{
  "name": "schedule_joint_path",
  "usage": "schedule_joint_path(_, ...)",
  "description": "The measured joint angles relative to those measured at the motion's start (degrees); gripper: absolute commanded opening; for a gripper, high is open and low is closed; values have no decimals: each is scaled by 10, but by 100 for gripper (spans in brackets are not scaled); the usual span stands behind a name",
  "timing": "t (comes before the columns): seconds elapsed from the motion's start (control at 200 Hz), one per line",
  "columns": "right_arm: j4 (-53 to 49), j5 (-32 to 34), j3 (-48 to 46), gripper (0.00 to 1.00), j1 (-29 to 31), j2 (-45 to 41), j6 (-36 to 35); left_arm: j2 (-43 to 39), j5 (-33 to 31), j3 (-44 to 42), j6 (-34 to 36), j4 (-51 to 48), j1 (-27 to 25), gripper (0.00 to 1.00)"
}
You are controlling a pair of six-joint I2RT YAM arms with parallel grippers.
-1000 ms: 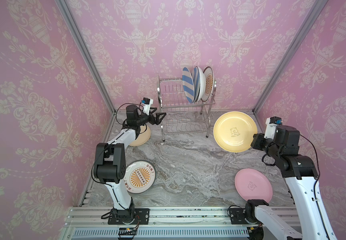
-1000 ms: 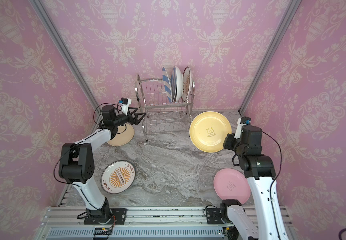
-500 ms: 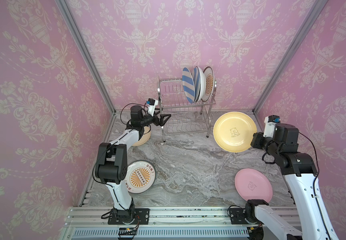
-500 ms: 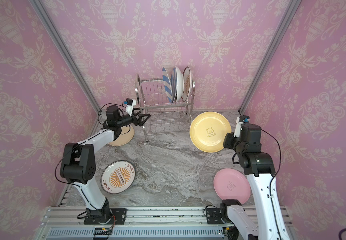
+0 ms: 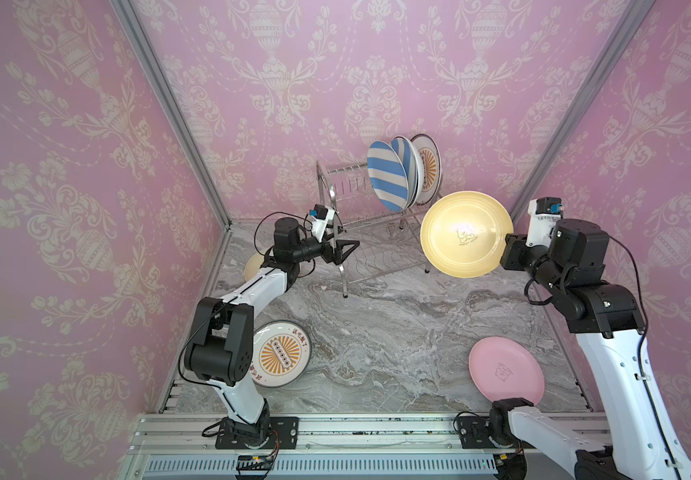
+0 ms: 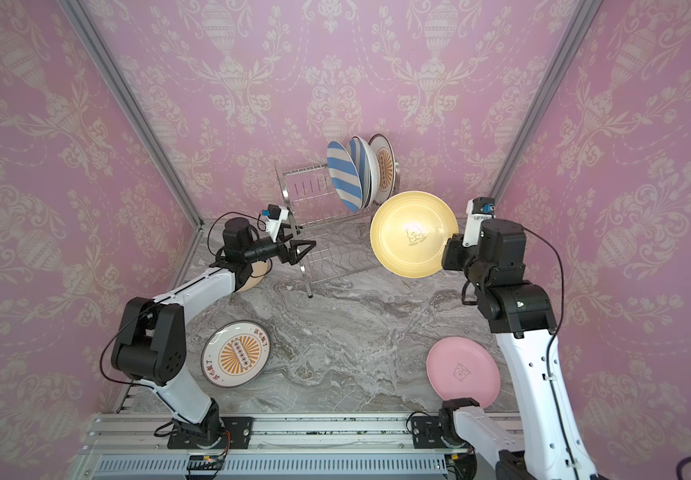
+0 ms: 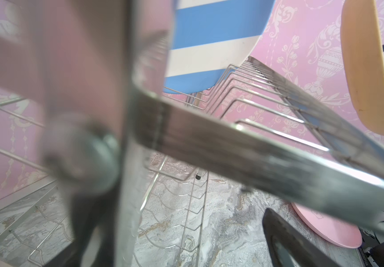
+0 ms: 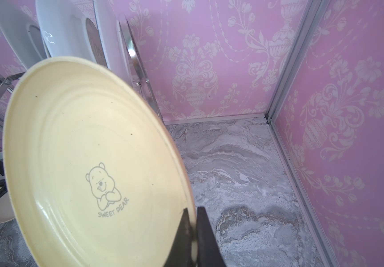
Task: Load the plates into the dish rack
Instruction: 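Lift the yellow bear plate with the right gripper and carry it toward the rack, then lower the yellow bear plate into the rack slot beside the striped plates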
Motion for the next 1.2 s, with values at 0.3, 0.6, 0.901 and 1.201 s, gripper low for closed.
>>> schedule_joint_path(0.3, 76, 106, 99, 0, 139, 71, -68, -75, -31, -51, 10, -43, 0, 99)
schedule_joint_path(0.6, 230, 254, 189, 0, 294, 203, -213, -131, -89, -110, -4, -69, 21, 99)
schedule_joint_path(0.901, 400, 394, 233, 0, 327, 358, -349, -206, -106, -175, -63, -49, 21, 99)
schedule_joint_path(1.201, 539, 480, 309, 0, 343, 466, -489, -254, -106, -214, -97, -34, 21, 99)
